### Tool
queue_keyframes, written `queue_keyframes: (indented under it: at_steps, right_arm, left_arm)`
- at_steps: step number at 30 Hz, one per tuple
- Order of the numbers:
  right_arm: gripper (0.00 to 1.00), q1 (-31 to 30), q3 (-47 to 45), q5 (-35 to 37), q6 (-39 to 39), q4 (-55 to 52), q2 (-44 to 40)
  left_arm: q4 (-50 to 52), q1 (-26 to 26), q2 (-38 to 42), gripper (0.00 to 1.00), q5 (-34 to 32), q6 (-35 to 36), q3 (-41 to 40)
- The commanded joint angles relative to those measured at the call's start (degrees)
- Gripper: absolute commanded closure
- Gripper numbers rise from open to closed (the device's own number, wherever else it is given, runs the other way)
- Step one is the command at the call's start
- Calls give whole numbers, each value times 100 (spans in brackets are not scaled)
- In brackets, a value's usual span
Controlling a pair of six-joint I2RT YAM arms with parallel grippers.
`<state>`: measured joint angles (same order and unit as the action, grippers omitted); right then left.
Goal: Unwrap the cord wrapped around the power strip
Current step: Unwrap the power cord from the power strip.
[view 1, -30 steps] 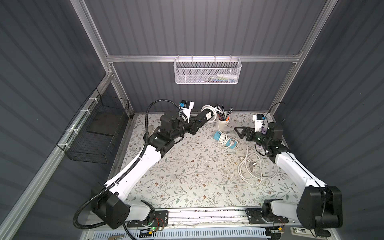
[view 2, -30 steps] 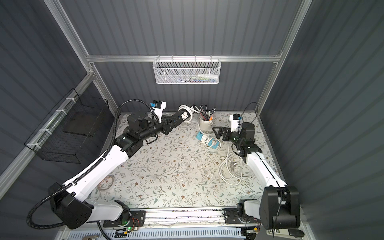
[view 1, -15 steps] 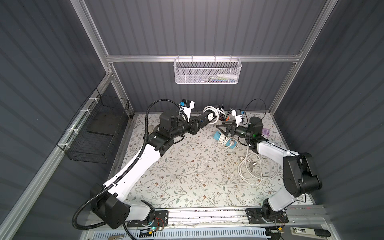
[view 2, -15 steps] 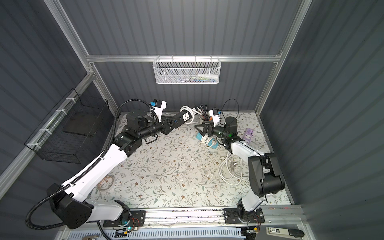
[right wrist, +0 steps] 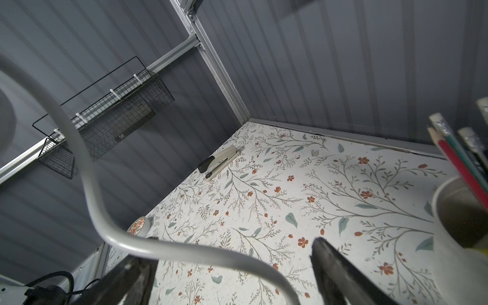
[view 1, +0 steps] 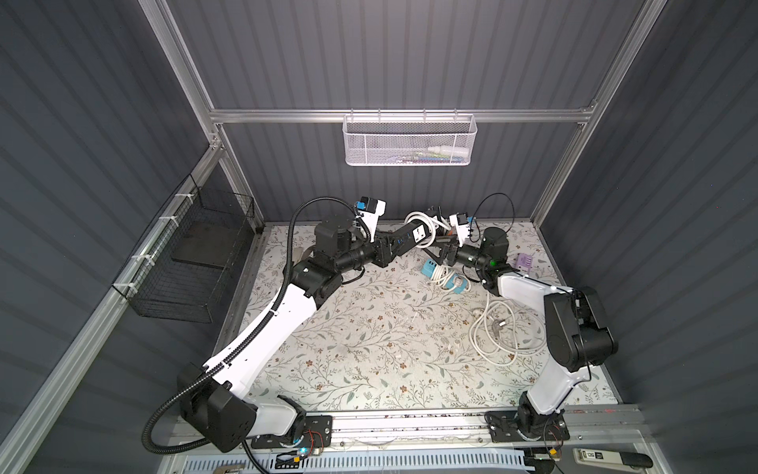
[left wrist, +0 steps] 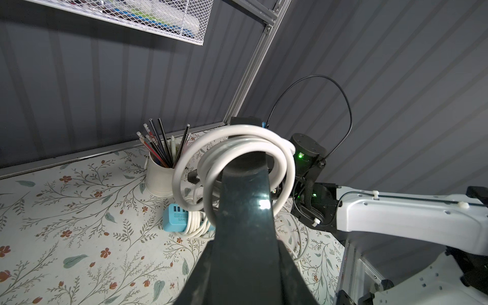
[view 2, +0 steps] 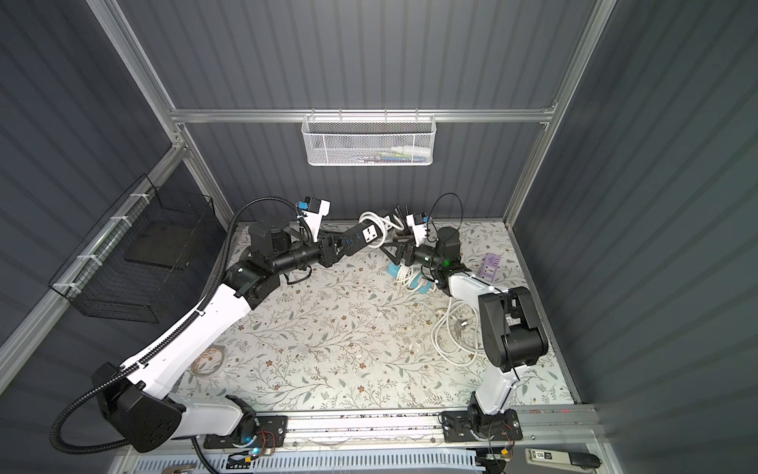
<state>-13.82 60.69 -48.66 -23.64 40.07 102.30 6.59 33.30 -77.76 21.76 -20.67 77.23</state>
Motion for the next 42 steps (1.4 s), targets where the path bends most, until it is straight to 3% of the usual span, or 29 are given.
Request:
queue_keyframes:
  at_steps: [1,5,10,15,34,42]
  right_arm:
    - [16,-76,162,-47,-21,208,157]
    - [36,-83,89,-114,-204,481,237]
    - [77,-75,-3,-143,-247,505,171]
    - [100,-72,-113,-67,-221,394,7]
    - [100,420,593,150,-250,-499,-927]
    - [100,711,157,107,-344,-621,-1823]
  left_arm:
    - [-396,-15,112,100,160,-61,316]
    - [-369,-16,99,100,136,-32,310]
    - [-385,-16,112,100,48,19,257]
    - [-424,-16,120,100,-7,54,185]
    - [-369,-16,223,100,173,-174,-569]
    - [-251,-16,145,100,-242,82,-734]
